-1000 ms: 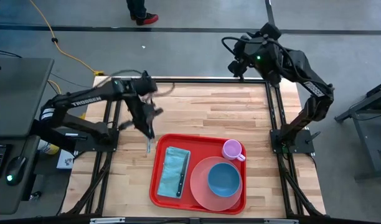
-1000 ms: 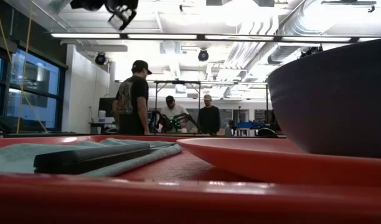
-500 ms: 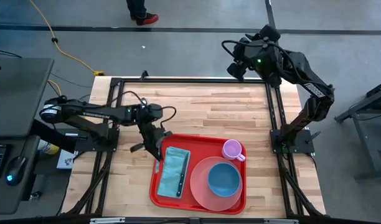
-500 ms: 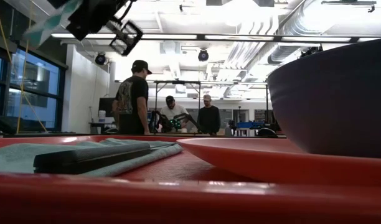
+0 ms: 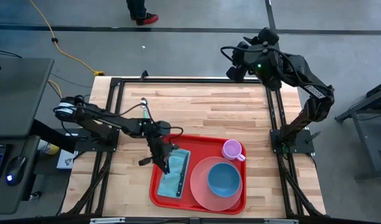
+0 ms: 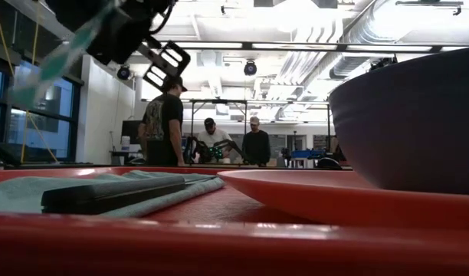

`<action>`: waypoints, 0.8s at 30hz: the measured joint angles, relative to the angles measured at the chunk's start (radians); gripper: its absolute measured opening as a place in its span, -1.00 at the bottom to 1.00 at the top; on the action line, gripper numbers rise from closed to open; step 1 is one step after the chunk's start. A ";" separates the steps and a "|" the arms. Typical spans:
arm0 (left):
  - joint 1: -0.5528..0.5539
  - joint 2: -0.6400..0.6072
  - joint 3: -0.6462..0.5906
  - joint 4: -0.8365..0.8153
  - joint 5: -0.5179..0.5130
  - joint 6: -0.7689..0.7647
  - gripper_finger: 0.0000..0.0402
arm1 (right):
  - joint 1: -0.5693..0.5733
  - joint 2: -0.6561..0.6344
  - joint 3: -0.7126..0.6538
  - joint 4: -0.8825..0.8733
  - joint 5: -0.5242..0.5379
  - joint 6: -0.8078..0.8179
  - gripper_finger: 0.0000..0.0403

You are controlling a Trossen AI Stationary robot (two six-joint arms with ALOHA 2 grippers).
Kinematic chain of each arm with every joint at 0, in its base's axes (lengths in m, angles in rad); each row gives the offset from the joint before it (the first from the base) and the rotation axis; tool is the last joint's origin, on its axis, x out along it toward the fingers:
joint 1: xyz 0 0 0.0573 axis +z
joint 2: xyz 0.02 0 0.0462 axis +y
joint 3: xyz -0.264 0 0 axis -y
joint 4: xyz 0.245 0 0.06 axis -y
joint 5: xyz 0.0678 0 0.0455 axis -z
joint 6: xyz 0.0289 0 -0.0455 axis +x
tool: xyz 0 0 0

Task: Set up tray
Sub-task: Put the blue fork on the blue table napkin to the left of the black table knife

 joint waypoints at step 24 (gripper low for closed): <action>-0.075 0.143 0.002 0.227 -0.051 -0.055 -0.82 | 0.008 0.000 0.000 -0.017 -0.004 -0.036 -0.01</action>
